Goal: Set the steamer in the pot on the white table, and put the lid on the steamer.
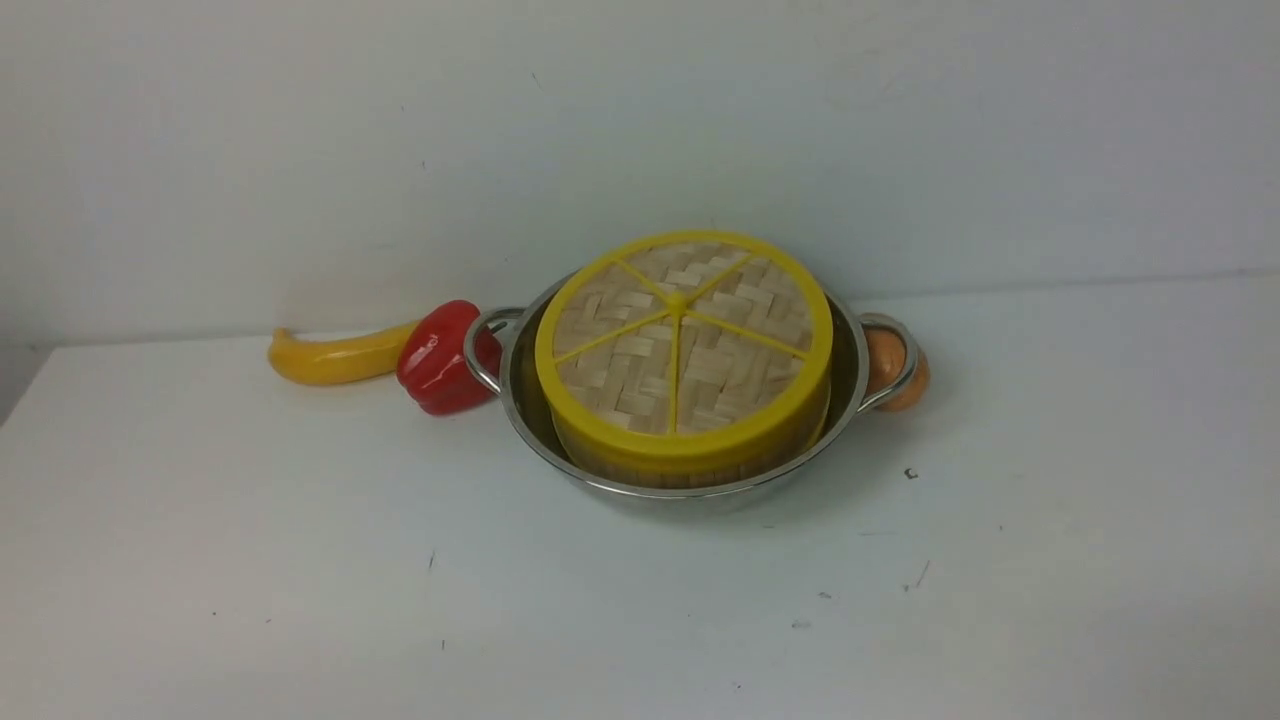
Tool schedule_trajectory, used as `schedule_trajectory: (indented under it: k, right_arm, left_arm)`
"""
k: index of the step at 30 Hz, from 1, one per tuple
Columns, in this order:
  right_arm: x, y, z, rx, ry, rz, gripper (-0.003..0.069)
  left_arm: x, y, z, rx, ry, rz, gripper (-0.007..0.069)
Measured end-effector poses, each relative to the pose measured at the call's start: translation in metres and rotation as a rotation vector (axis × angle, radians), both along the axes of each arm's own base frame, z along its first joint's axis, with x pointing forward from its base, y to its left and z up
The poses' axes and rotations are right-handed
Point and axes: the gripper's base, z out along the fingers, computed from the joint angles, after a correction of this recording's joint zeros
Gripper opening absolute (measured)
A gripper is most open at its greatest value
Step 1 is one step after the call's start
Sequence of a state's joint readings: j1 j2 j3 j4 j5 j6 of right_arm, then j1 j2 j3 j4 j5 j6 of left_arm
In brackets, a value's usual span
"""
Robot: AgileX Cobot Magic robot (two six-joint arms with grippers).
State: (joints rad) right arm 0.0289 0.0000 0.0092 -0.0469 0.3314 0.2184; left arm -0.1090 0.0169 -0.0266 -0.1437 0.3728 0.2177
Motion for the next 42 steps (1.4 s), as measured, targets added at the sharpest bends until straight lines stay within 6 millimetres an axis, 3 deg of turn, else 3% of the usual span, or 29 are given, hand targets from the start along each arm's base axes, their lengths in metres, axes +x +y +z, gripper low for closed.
schedule_trajectory:
  k: [5,42]
  right_arm:
    - [0.0000,0.0000,0.0000,0.000,-0.001,0.000,0.0249]
    - [0.0000,0.0000,0.0000,0.000,0.000,0.000,0.0249]
  left_arm:
    - [-0.0003,0.0008,-0.0107,0.001,0.027,0.017,0.0542]
    - [-0.0002,0.0008,-0.0111,0.000,0.027,0.017,0.0542]
